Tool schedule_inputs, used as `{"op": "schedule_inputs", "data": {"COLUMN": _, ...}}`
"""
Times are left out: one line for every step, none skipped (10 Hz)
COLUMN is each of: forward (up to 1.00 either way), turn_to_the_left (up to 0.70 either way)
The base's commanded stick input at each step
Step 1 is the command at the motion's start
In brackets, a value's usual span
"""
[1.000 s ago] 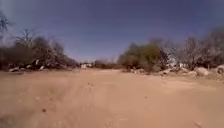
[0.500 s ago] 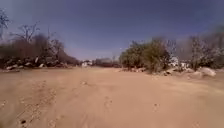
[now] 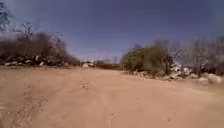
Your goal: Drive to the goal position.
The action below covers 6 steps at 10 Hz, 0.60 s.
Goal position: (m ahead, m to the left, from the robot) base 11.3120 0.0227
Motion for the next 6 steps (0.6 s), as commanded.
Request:
{"op": "schedule_inputs", "data": {"forward": 0.85, "turn_to_the_left": 0.0}}
{"op": "schedule_inputs", "data": {"forward": 0.85, "turn_to_the_left": 0.0}}
{"op": "schedule_inputs", "data": {"forward": 0.85, "turn_to_the_left": 0.0}}
{"op": "schedule_inputs", "data": {"forward": 0.85, "turn_to_the_left": 0.0}}
{"op": "schedule_inputs", "data": {"forward": 0.85, "turn_to_the_left": 0.0}}
{"op": "schedule_inputs", "data": {"forward": 0.85, "turn_to_the_left": 0.0}}
